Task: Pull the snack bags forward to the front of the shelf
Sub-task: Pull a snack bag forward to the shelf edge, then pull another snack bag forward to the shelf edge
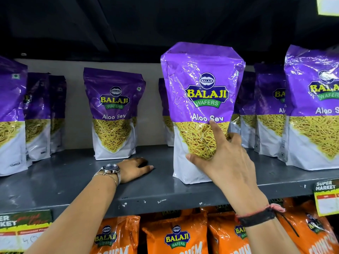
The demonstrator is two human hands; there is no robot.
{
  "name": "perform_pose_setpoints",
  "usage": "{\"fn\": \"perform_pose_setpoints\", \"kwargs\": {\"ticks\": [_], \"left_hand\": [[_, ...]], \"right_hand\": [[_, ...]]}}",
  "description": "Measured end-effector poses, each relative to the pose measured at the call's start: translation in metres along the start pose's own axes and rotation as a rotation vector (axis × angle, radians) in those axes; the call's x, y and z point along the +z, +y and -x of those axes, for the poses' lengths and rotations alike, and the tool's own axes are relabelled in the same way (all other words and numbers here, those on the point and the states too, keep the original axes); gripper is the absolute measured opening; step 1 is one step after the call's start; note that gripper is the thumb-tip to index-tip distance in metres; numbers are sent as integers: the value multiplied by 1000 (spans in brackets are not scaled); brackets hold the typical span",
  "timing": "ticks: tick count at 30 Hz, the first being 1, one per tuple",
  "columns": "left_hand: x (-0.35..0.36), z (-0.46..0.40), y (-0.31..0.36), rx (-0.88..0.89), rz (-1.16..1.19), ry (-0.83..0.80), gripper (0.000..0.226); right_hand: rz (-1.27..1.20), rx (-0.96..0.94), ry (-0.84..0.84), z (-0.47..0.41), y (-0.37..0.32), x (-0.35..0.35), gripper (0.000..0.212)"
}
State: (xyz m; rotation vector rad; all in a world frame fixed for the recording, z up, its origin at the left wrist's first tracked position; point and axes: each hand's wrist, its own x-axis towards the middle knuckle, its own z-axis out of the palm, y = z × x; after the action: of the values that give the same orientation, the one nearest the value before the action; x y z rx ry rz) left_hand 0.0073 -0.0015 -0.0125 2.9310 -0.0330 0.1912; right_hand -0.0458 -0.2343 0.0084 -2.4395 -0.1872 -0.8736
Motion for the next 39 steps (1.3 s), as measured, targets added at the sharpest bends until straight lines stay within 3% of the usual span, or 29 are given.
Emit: {"fn": "perform_pose_setpoints", "kwargs": {"ticks": [28, 30, 34, 39], "left_hand": [[-5, 9, 6, 10, -17, 27, 53], [-10, 14, 4, 7, -27, 29, 51], [-20, 38, -20, -86, -75, -2, 60], [-29, 79, -68, -147, -102, 54, 60]], "right_hand": [[73, 3, 59, 17, -8, -14, 99], [114, -49, 219, 22, -16, -18, 89], [-128, -364, 543, 27, -50, -8, 53], [-232, -514, 319, 13, -116, 40, 48]]}}
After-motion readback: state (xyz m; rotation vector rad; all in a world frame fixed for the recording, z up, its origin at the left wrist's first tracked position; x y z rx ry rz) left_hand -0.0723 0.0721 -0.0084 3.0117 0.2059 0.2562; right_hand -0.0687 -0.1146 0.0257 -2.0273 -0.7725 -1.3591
